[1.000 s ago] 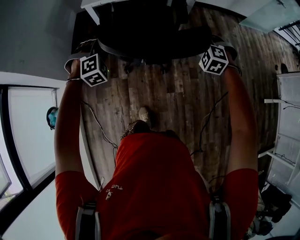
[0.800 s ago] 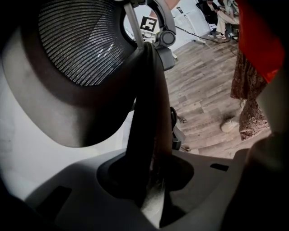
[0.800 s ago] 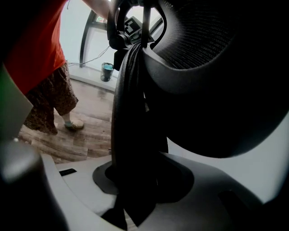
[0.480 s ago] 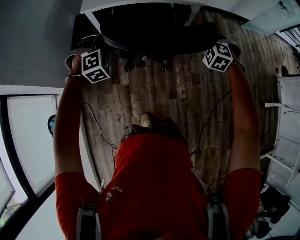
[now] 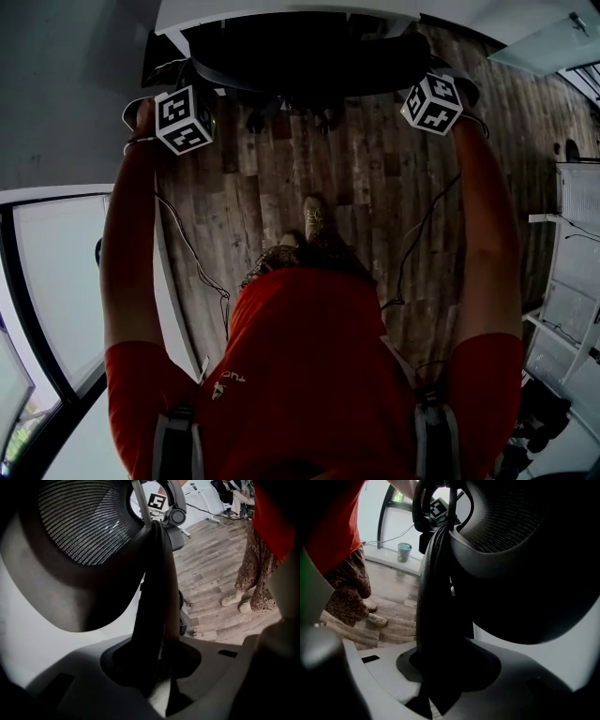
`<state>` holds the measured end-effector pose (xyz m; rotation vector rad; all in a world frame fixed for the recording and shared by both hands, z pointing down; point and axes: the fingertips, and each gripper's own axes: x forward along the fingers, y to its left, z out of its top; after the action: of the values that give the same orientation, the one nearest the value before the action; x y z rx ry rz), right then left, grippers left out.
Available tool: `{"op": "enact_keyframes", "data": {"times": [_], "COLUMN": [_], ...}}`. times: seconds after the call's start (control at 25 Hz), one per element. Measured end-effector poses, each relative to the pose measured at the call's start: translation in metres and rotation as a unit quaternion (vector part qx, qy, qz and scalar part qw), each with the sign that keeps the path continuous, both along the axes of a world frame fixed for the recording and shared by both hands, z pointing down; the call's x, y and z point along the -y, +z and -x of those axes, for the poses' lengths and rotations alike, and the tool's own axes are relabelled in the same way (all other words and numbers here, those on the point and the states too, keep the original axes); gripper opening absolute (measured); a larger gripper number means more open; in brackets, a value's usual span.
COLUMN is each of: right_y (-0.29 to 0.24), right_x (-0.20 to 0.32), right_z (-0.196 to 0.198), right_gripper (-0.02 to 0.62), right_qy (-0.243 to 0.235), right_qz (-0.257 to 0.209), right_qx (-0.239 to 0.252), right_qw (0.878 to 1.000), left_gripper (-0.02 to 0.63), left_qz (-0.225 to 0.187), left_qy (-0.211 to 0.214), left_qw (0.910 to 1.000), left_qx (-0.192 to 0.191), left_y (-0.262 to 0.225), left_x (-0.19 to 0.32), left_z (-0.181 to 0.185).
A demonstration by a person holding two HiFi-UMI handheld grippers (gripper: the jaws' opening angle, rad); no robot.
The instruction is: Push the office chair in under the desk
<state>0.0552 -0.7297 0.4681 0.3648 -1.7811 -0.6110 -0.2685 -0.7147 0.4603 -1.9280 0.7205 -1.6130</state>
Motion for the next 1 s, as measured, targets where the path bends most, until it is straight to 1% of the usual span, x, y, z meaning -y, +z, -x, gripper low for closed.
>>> {"op": "enact_keyframes", "data": {"times": [0.16, 0.32, 0.48, 1.0], "right_y": [0.001, 0.017, 0.011, 0.015], "right_x": [0.03, 0.055, 0.079, 0.139], "right_z": [-0.002, -0.011, -0.007, 0.005], "right_gripper": [0.15, 0.149, 0.149, 0.147], "right_qy": [-0.003, -0.008, -0.02, -0.025], "right_qz": [0.003, 0.018, 0.014, 0.015], "right_qx": [-0.001, -0.009, -0.004, -0.002], "right_qw": [1.0, 1.0, 1.0, 1.0], "left_gripper": [0.115, 0.115, 0.115, 0.115], "left_qz": [0.004, 0.005, 0.006, 0.004], "left_qy": [-0.006, -0.011, -0.019, -0.025], "left_qw": [1.0, 0.9999, 0.9998, 0.9996], "left_qx": [0.002, 0.006, 0.008, 0.012], "left_y": [-0.001, 0.0, 0.0, 0.003], "left_x": [0.027, 0.053, 0.076, 0.139], "left_z": [0.0, 0.0, 0.0, 0.012]}}
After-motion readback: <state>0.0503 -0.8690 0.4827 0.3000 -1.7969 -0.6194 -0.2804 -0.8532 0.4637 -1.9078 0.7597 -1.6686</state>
